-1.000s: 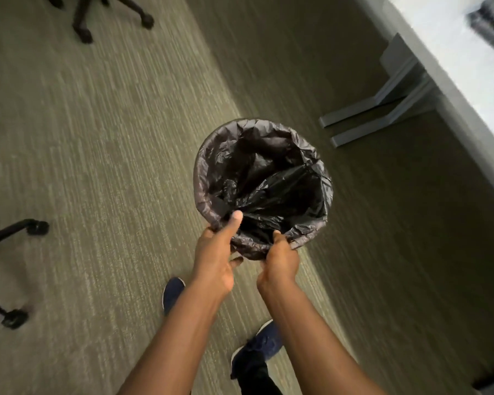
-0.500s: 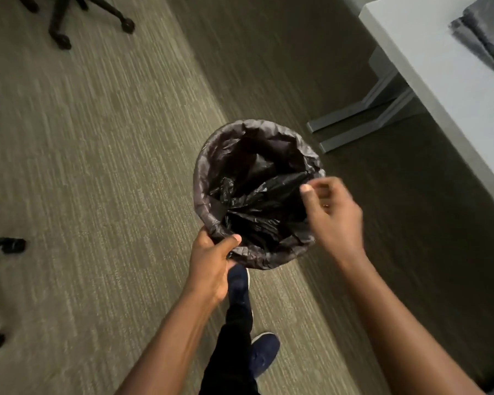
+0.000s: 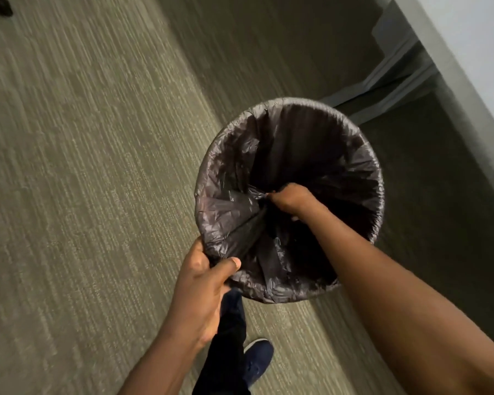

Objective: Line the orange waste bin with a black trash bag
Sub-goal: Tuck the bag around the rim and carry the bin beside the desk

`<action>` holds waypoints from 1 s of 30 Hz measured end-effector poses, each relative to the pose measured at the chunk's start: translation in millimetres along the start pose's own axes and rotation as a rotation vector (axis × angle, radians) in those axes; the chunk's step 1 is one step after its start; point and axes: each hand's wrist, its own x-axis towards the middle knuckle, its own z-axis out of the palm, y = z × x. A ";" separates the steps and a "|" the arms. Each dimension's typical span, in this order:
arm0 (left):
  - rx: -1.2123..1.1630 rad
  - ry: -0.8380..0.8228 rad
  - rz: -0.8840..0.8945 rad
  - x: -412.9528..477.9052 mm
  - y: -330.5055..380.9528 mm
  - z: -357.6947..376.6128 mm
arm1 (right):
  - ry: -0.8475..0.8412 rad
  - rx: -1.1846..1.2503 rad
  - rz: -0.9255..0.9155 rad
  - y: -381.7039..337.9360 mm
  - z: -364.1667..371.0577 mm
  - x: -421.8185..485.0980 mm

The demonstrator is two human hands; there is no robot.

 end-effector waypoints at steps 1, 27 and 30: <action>0.000 -0.003 -0.002 6.1 2.3 2.2 | 0.061 -0.054 -0.037 -8.2 0.2 -1.1; 0.055 0.000 -0.124 150.4 -19.4 44.2 | -0.242 1.111 0.309 142.9 -12.8 -13.0; 0.096 0.029 -0.068 169.8 -47.8 56.8 | -0.208 1.129 0.337 161.6 -9.0 9.5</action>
